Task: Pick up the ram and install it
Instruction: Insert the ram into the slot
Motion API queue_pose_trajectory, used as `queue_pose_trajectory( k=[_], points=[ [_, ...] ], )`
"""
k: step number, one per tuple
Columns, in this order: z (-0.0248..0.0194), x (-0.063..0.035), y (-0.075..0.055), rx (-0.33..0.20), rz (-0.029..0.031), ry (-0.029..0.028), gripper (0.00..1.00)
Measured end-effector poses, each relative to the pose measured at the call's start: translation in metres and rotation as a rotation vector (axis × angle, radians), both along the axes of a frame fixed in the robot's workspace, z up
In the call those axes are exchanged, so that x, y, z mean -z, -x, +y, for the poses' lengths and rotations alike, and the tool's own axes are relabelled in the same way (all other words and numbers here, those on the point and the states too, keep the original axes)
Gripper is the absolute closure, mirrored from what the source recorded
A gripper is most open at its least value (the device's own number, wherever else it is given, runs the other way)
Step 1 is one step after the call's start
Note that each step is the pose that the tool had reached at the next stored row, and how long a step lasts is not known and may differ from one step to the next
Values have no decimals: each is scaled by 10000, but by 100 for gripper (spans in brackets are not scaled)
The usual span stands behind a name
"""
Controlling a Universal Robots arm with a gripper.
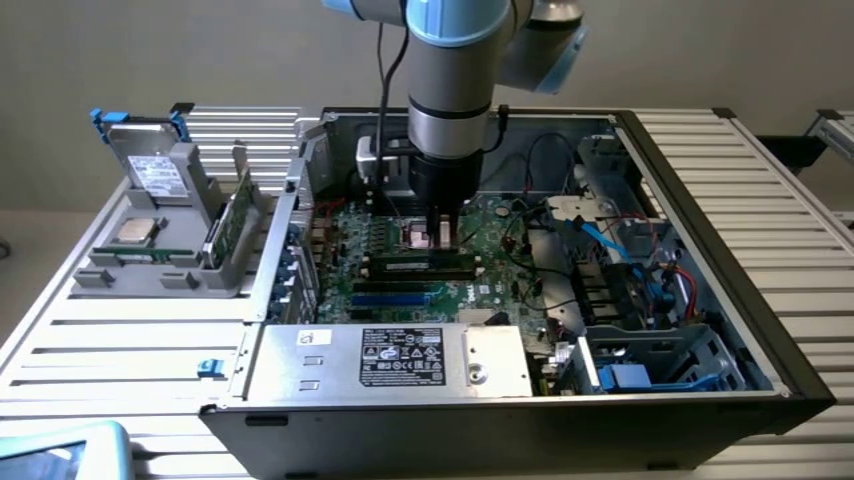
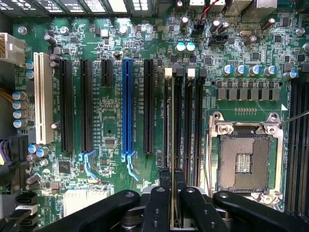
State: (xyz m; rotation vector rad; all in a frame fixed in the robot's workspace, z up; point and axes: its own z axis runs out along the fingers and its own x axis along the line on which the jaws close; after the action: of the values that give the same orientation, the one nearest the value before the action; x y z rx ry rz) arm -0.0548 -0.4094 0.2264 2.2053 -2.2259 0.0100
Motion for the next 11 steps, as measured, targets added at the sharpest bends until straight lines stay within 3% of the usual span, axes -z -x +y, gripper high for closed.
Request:
queue_pose_trajectory(
  k=[6, 11],
  points=[
    [0, 0, 16, 159, -88, 2, 85],
    [0, 1, 30, 157, -112, -1, 85]
  ],
)
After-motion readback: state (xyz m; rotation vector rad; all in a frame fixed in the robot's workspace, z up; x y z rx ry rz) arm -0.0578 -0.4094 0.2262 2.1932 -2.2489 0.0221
